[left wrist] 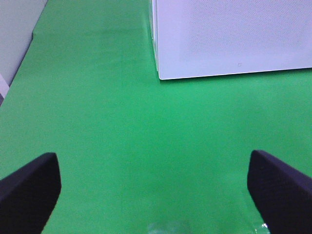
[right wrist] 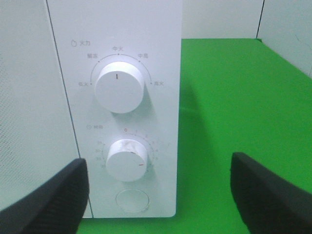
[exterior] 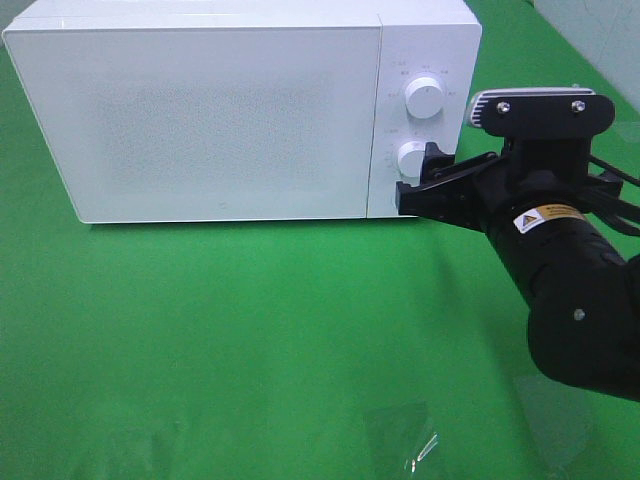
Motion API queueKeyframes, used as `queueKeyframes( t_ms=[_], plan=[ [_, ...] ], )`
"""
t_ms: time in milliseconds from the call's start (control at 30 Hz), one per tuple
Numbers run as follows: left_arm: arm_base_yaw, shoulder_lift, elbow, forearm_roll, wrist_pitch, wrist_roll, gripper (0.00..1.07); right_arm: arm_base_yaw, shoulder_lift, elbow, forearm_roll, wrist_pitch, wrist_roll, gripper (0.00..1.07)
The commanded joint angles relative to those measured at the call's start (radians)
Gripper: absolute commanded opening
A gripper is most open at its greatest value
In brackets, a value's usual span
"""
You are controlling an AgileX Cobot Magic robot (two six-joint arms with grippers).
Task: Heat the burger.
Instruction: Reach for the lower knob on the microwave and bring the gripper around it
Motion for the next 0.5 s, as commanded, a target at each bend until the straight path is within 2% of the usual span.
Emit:
queueKeyframes(
  t_ms=[33, 500],
  plan=[
    [0.001, -0.023, 0.003, -0.008, -0.005, 0.002, 0.96, 0.003, 0.023, -0.034, -0.012, 0.002, 0.019, 0.79],
    [0.001, -0.023, 0.003, -0.005, -0.005, 0.002, 0.96, -0.002, 0.192, -0.192, -0.003, 0.008, 0.021, 0.76]
  ],
)
